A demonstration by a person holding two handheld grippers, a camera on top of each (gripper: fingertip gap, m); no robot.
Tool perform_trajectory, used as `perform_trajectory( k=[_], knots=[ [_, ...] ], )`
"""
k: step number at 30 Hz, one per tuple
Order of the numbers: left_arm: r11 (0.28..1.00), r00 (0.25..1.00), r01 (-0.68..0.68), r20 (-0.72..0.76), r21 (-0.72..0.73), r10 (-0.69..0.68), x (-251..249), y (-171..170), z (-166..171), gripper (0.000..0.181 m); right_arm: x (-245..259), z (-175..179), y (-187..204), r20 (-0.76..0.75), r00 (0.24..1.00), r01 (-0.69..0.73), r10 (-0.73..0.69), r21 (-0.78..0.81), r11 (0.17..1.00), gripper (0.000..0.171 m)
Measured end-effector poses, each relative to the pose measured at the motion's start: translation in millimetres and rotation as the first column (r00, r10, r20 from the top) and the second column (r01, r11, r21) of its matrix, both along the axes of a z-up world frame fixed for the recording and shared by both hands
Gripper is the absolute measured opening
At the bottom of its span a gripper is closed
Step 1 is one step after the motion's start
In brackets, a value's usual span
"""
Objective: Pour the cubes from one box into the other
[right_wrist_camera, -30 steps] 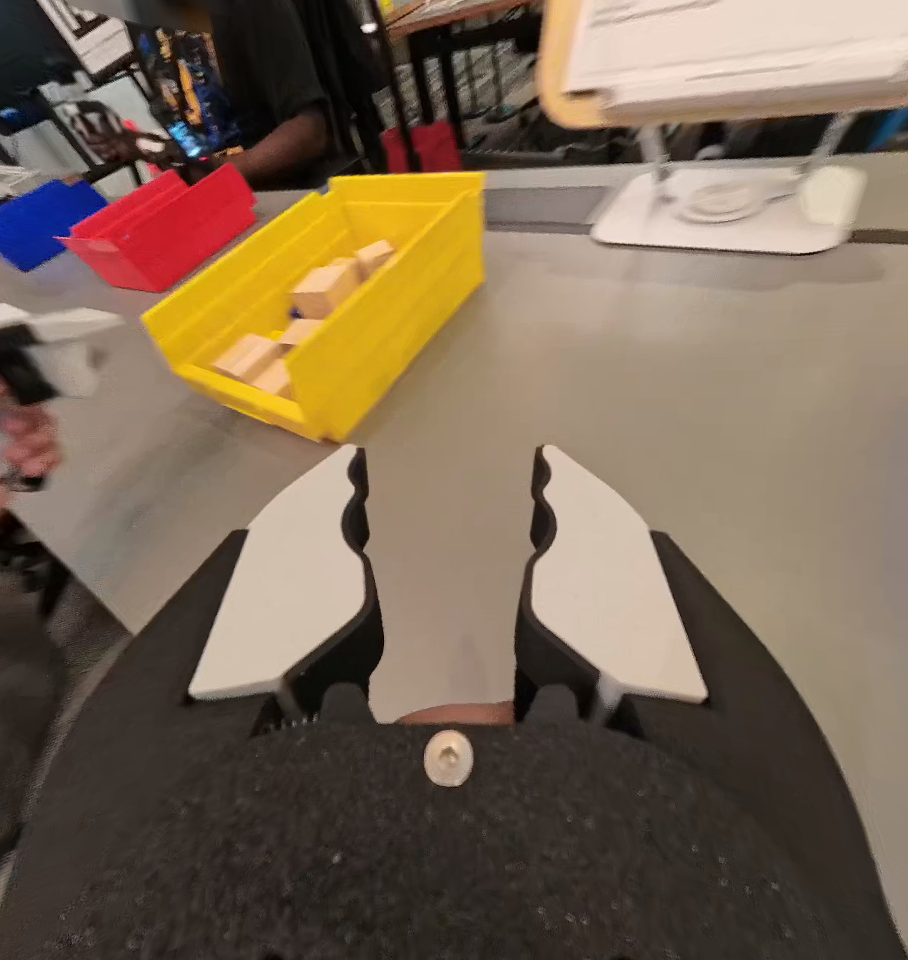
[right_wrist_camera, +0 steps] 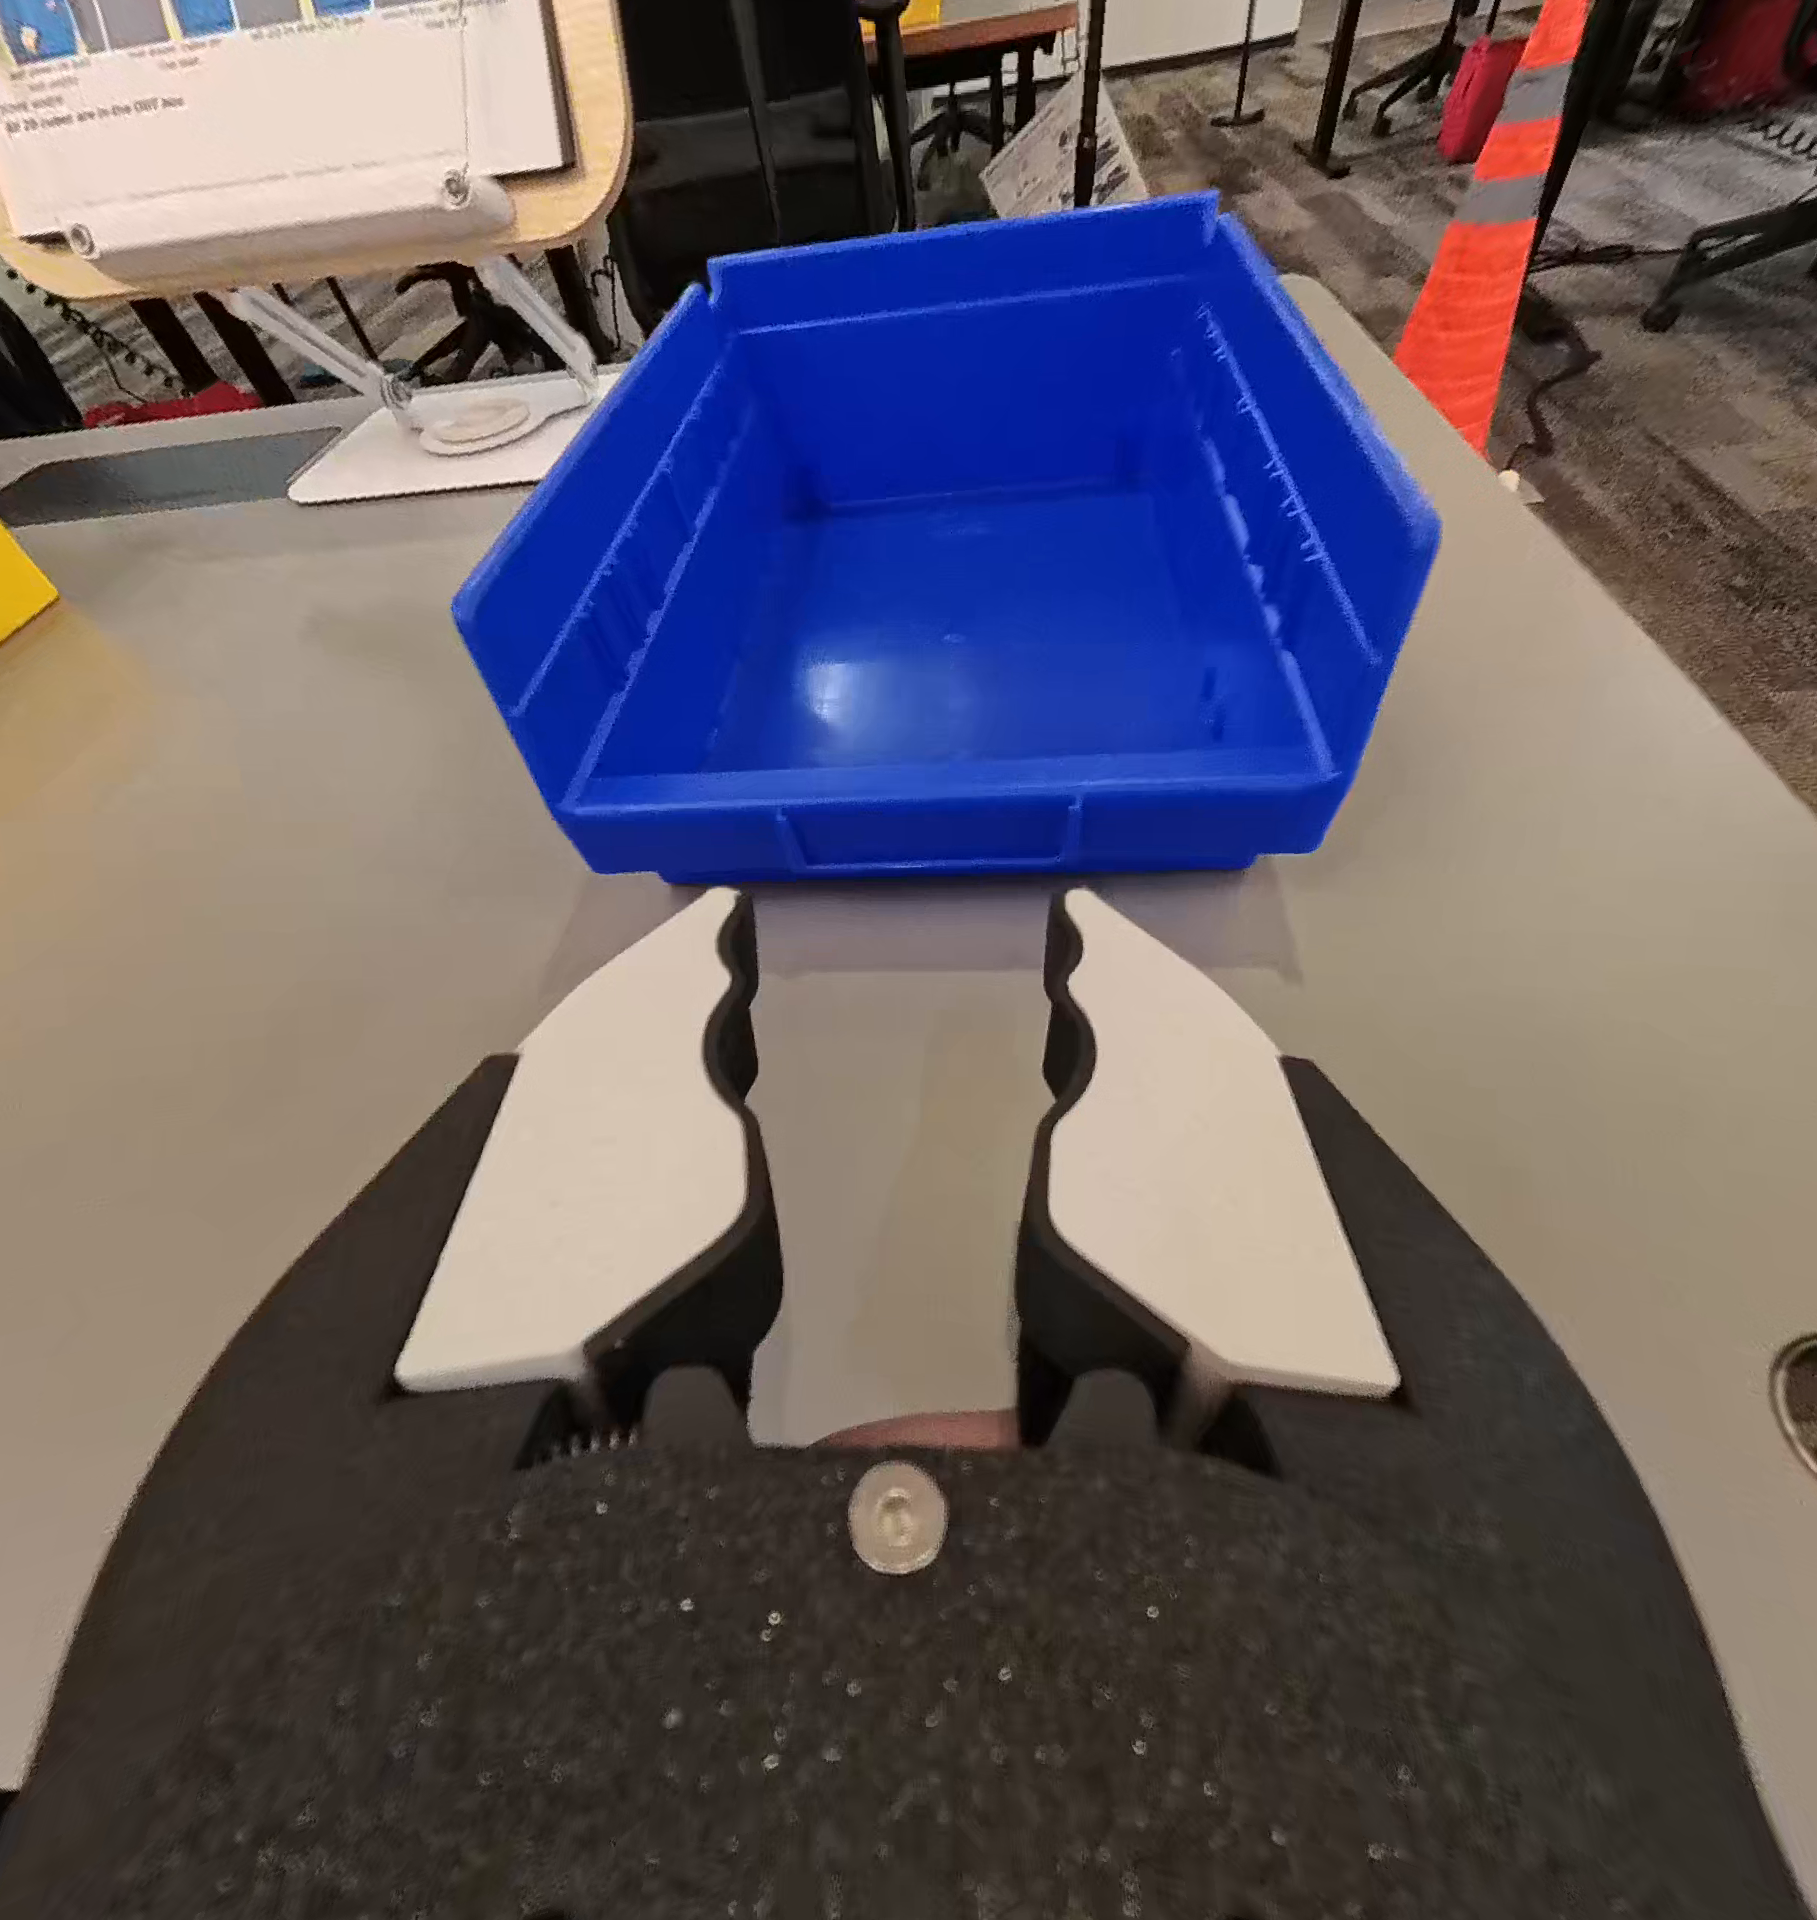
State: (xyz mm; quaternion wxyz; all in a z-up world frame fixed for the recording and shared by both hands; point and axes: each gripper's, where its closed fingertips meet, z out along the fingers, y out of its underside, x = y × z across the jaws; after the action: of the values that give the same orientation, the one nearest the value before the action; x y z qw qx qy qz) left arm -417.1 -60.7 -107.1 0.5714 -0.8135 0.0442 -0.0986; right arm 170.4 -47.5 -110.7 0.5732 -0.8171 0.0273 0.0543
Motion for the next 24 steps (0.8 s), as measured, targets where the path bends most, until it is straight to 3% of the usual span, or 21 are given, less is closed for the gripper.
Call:
perform_trajectory(
  k=[15, 24],
  knots=[
    [0.999, 0.997, -0.036, 0.07, -0.01, 0.037, -14, -3, 0, 0.052, -33, 16, -10, -0.005, 0.998, -0.061, 0.061, 0.028, 0.998, 0.053],
    [1.0, 1.0, -0.021, -0.006, -0.014, 0.021, -12, -5, -1, 0.055, -56, 12, -13, 0.074, 0.991, -0.115, 0.114, 0.009, 0.993, 0.054]
  ],
)
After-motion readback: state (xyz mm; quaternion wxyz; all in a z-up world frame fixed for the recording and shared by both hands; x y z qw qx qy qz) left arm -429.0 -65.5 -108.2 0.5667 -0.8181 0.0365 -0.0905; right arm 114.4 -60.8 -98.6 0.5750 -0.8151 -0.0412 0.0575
